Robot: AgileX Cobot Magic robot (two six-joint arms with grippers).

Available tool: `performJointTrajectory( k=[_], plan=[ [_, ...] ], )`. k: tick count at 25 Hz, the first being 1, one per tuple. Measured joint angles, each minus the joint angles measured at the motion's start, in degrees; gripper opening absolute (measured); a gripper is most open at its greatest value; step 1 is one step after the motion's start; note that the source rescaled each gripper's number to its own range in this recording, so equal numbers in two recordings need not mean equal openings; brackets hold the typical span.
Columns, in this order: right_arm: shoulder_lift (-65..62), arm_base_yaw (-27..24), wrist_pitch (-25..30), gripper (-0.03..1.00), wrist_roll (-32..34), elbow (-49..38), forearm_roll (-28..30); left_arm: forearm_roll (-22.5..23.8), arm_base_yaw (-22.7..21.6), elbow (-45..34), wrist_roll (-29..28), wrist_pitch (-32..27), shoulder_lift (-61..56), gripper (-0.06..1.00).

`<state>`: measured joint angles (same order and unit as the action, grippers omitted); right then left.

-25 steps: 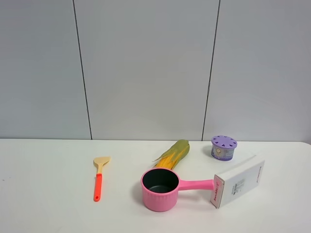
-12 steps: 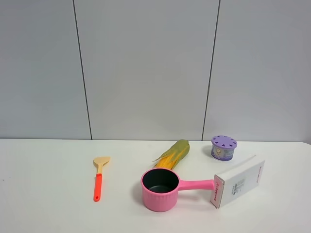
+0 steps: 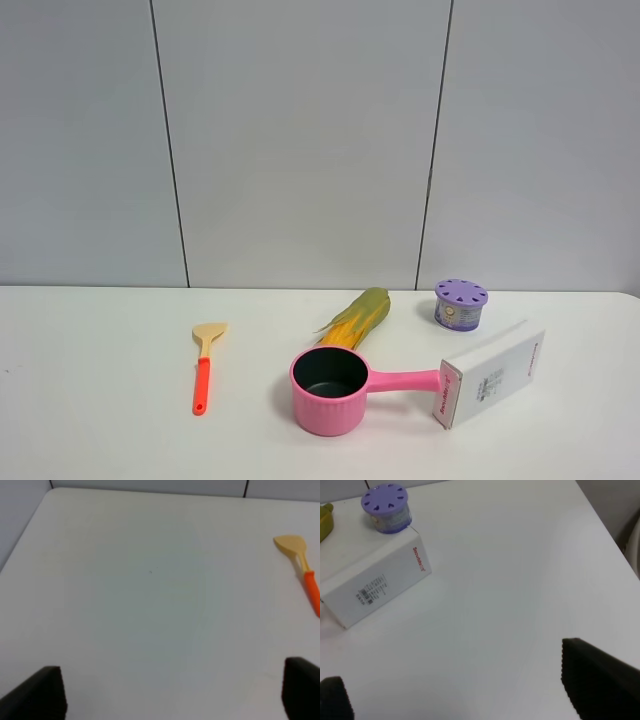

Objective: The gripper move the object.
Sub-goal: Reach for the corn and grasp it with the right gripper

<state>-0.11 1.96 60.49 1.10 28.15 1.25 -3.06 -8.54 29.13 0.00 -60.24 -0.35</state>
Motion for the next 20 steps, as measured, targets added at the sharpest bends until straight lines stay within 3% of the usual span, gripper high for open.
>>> performJointTrajectory(
  k=[20],
  plan=[
    [0.0,0.0,0.0,0.88,0.0,0.0,0.0,0.0,0.0,0.0,0.0,0.0,0.0,1.0]
  ],
)
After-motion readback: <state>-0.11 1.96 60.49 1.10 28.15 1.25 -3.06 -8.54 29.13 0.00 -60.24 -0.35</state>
